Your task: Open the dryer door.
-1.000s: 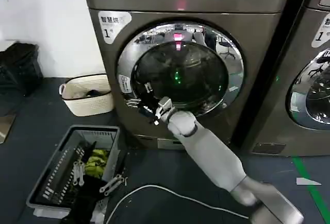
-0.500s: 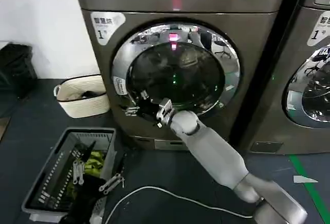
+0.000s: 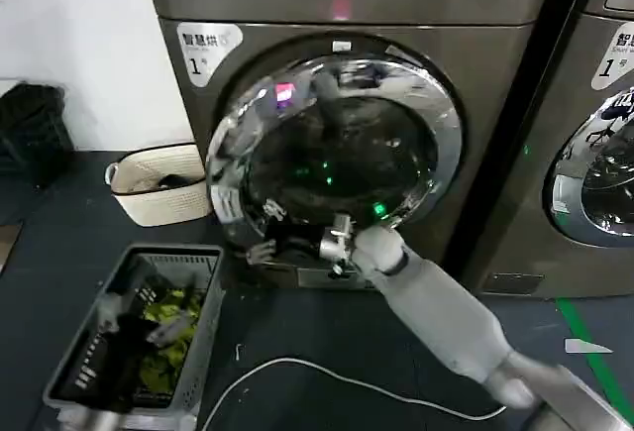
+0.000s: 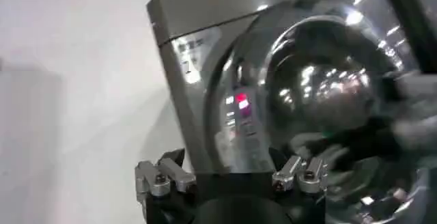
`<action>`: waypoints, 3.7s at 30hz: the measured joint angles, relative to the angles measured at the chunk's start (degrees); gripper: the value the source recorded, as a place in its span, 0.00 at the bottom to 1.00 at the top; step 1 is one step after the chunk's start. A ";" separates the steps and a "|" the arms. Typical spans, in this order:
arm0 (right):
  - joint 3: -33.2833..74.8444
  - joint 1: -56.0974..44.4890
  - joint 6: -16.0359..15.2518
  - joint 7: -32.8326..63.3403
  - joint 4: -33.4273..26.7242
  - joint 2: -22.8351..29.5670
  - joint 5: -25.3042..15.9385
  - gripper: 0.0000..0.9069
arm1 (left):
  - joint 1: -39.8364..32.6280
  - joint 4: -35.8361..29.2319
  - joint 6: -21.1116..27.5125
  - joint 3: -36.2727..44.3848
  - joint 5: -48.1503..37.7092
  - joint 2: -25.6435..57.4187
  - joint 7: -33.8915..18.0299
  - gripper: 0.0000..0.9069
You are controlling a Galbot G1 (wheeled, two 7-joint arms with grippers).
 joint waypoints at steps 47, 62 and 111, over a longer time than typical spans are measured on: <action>123.26 -75.33 1.53 45.05 16.63 5.01 -11.78 1.00 | -49.29 26.09 1.35 52.44 -3.11 15.20 4.01 1.00; 142.68 -75.80 -19.22 57.71 6.50 2.90 -25.14 1.00 | -63.63 36.49 1.73 67.14 -3.85 6.18 3.74 1.00; 143.12 -74.50 -7.06 57.84 -0.75 1.34 -23.40 1.00 | -56.20 23.77 -23.57 55.91 37.64 47.17 10.44 1.00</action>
